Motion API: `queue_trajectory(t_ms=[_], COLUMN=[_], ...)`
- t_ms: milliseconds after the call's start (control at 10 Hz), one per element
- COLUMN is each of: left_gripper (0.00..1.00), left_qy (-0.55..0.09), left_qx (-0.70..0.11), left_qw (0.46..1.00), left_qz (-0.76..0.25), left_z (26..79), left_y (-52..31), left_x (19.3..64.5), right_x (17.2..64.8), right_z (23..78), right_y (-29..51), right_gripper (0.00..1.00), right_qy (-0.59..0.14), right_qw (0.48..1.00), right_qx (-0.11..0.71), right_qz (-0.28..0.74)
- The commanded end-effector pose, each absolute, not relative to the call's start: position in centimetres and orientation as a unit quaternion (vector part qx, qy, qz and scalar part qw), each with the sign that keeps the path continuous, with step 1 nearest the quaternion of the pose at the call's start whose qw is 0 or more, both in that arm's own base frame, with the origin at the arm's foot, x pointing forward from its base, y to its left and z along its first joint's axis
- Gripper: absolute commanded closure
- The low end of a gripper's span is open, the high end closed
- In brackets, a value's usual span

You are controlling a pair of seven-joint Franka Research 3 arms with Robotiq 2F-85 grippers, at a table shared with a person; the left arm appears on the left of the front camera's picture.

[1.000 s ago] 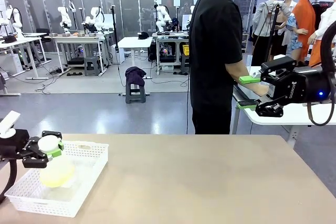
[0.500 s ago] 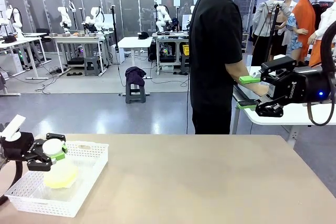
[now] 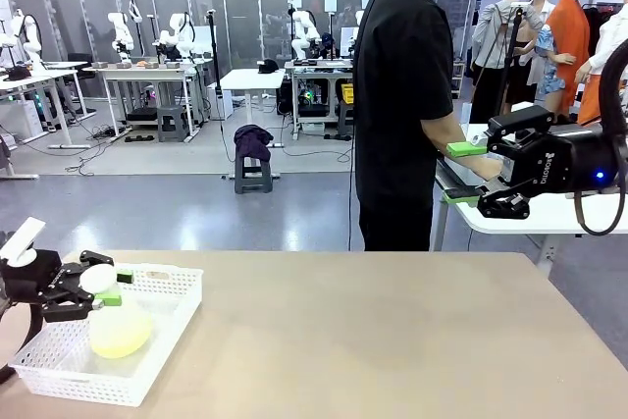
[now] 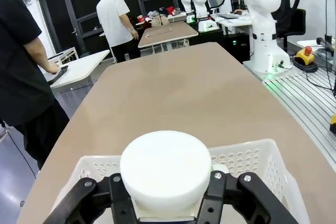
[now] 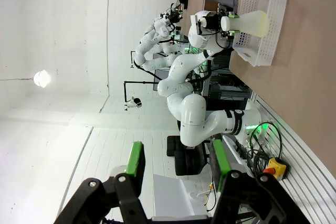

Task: Prepare the solutions needed for the experiment.
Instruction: When the human places the Big flask in the center of the table, pick up the Big flask and place it in the left Organizing basket.

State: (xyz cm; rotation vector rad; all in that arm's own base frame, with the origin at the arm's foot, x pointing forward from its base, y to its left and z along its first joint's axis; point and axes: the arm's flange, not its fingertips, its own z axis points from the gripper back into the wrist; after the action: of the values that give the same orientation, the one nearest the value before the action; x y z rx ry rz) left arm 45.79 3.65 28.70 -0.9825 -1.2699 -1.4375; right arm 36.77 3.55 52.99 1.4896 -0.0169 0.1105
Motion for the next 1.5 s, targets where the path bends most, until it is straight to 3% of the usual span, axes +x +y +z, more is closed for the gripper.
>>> queue_trajectory(t_ms=[0, 100, 200, 300, 500, 600, 1400], left_gripper=[0.34, 0.00, 0.14, 0.00, 0.00, 0.07, 0.07], left_qy=[-0.529, -0.529, -0.523, -0.526, -0.528, -0.527, -0.523], left_qx=[-0.405, -0.404, -0.403, -0.401, -0.418, -0.394, -0.395], left_qw=[0.464, 0.468, 0.478, 0.480, 0.492, 0.483, 0.489], left_qz=[-0.584, -0.581, -0.579, -0.576, -0.553, -0.578, -0.575], left_z=[29.25, 29.56, 29.84, 29.92, 29.38, 29.07, 29.26], left_y=[4.50, 4.85, 5.08, 5.17, 5.36, 5.14, 5.18], left_x=[46.25, 46.11, 45.97, 46.00, 46.38, 46.02, 46.05], right_x=[36.75, 36.75, 36.75, 36.75, 36.75, 36.75, 36.75], right_z=[53.04, 53.04, 53.04, 53.04, 53.04, 53.04, 53.04], right_y=[3.54, 3.54, 3.54, 3.54, 3.54, 3.54, 3.54], right_gripper=[0.37, 0.37, 0.37, 0.37, 0.37, 0.37, 0.37], right_qy=[-0.008, -0.008, -0.008, -0.008, -0.008, -0.008, -0.008], right_qw=[0.732, 0.732, 0.732, 0.732, 0.732, 0.732, 0.732], right_qx=[0.679, 0.679, 0.679, 0.679, 0.679, 0.679, 0.679], right_qz=[0.053, 0.053, 0.053, 0.053, 0.053, 0.053, 0.053])
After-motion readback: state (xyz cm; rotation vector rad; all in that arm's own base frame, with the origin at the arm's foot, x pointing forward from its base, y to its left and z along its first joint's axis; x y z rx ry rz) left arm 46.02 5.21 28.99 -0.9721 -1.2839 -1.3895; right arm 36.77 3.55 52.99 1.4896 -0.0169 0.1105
